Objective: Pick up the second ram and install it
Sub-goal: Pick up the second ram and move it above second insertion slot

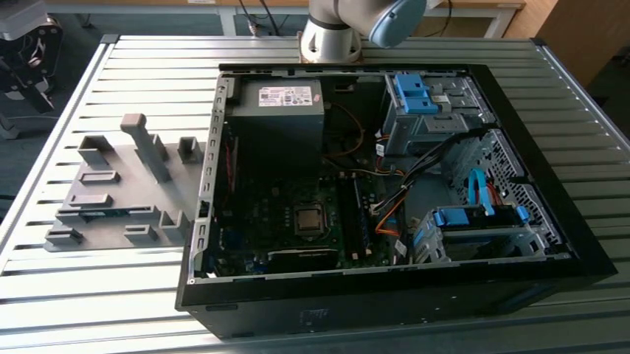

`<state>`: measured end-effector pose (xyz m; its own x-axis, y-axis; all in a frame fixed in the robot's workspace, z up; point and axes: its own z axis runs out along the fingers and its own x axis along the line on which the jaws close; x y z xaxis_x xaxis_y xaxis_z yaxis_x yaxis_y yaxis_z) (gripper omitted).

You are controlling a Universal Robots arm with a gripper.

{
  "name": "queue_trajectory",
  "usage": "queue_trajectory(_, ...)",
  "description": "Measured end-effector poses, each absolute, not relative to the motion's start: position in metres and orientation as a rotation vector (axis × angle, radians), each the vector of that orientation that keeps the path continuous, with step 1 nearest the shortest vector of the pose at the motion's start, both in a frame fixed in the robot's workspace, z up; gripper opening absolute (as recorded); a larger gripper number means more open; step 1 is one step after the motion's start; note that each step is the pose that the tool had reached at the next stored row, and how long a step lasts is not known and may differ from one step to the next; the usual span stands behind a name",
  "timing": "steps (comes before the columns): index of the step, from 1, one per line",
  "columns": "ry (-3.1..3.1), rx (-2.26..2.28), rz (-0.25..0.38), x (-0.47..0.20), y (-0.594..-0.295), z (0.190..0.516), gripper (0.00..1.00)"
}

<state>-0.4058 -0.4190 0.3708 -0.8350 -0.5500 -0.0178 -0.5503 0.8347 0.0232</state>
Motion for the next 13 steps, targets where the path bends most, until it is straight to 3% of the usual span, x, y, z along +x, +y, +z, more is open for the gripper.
queue_trajectory(13, 2.924, -1.126, 0.044, -0.4059, -0.4194, 0.3704, 0.11)
